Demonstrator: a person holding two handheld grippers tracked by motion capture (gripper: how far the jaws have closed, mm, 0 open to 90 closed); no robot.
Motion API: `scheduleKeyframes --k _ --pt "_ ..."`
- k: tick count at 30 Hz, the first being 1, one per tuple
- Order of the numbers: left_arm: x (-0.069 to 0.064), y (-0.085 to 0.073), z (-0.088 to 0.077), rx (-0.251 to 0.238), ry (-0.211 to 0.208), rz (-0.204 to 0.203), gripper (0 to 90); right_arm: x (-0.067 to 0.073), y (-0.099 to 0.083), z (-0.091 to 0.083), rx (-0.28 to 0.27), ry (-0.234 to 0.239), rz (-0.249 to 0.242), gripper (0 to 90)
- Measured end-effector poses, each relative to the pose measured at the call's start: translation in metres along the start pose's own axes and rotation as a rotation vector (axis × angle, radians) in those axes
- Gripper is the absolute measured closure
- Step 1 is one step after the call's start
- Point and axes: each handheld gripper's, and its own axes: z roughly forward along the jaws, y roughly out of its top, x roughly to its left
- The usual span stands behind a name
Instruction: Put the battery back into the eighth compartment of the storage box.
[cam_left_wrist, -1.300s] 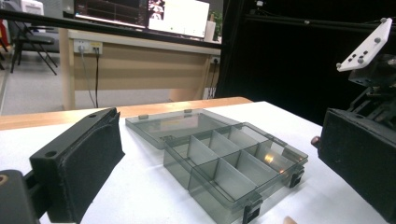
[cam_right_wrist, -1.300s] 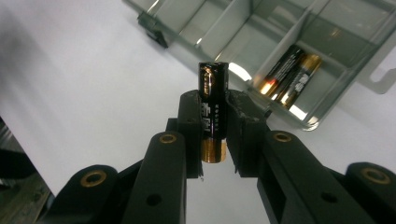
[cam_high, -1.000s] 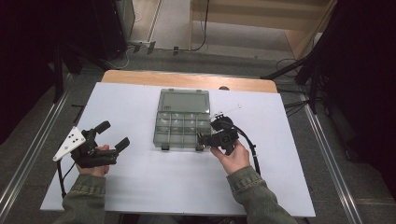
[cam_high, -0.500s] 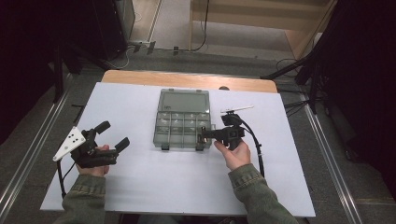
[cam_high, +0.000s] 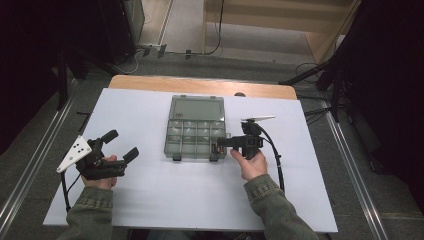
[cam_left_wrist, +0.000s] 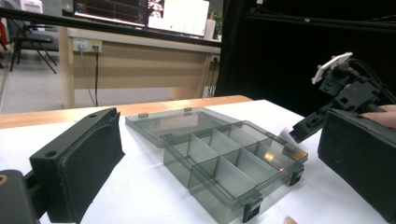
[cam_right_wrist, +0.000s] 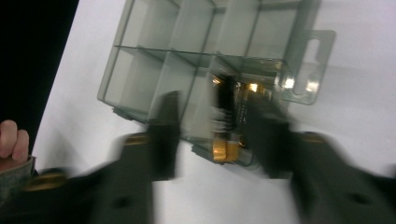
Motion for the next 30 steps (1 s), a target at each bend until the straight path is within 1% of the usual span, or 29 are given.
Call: scheduleKeyframes --k 2,4,5,6,7,8,9,10,11,14,16,17,18,19,22,23,24,25,28,30 --pt "0.000 0.000 0.000 -0.001 0.000 0.002 0.0 -0.001 0.001 -0.001 -0.001 0.009 -0.023 34.6" --pt "0.000 0.000 0.000 -0.001 0.001 -0.001 0.0 0.000 0.001 -0.004 -0.012 0.048 -0.058 16.6" --pt "0.000 0.000 0.000 -0.002 0.001 -0.001 0.0 0.002 0.001 -0.005 -0.012 0.063 -0.083 12.3" --pt "0.000 0.000 0.000 -0.003 0.000 0.001 0.0 0.004 0.000 -0.005 -0.015 0.074 -0.103 11.8" --pt "0.000 0.000 0.000 -0.004 -0.001 0.001 0.0 0.006 0.000 -0.006 -0.018 0.071 -0.126 8.0" --pt "0.000 0.000 0.000 -0.003 -0.001 0.000 0.0 0.009 0.000 -0.005 -0.007 0.054 -0.156 0.0" --pt "0.000 0.000 0.000 -0.003 0.000 -0.001 0.0 0.011 -0.001 -0.004 -0.001 0.043 -0.178 0.0" --pt "0.000 0.000 0.001 -0.004 -0.001 0.001 0.0 0.013 -0.002 -0.004 -0.005 0.014 -0.207 0.0" --pt "0.000 0.000 0.001 -0.004 -0.001 0.001 0.0 0.017 -0.002 -0.003 -0.006 -0.040 -0.234 0.0" --pt "0.000 0.000 0.001 -0.004 0.000 -0.001 0.0 0.024 -0.004 -0.001 -0.003 -0.093 -0.290 0.0" --pt "0.000 0.000 0.001 -0.004 0.000 -0.001 0.0 0.027 -0.005 -0.002 -0.013 -0.108 -0.316 0.0" --pt "0.000 0.000 0.001 -0.004 0.000 -0.001 0.0 0.028 -0.006 -0.003 -0.018 -0.106 -0.333 0.0" --pt "0.000 0.000 0.001 -0.005 -0.001 -0.002 0.0 0.030 -0.007 -0.004 -0.028 -0.108 -0.347 0.0" --pt "0.000 0.000 0.001 -0.005 0.000 -0.002 0.0 0.031 -0.008 -0.006 -0.040 -0.120 -0.360 0.0" --pt "0.000 0.000 0.000 -0.004 0.000 -0.002 0.0 0.034 -0.011 -0.011 -0.073 -0.141 -0.419 0.0" --pt "0.000 0.000 0.001 -0.006 0.000 -0.003 0.0 0.035 -0.012 -0.012 -0.087 -0.159 -0.435 0.0" --pt "0.000 0.000 0.001 -0.005 0.000 -0.002 0.0 0.036 -0.013 -0.013 -0.091 -0.177 -0.451 0.0" --pt "0.000 0.000 0.001 -0.006 0.000 -0.003 0.0 0.036 -0.014 -0.014 -0.094 -0.185 -0.470 0.0" --pt "0.000 0.000 0.002 -0.008 -0.002 -0.003 0.0 0.037 -0.016 -0.020 -0.118 -0.220 -0.483 0.0" --pt "0.000 0.000 0.003 -0.013 -0.004 -0.008 0.0 0.036 -0.018 -0.025 -0.150 -0.235 -0.495 0.0"
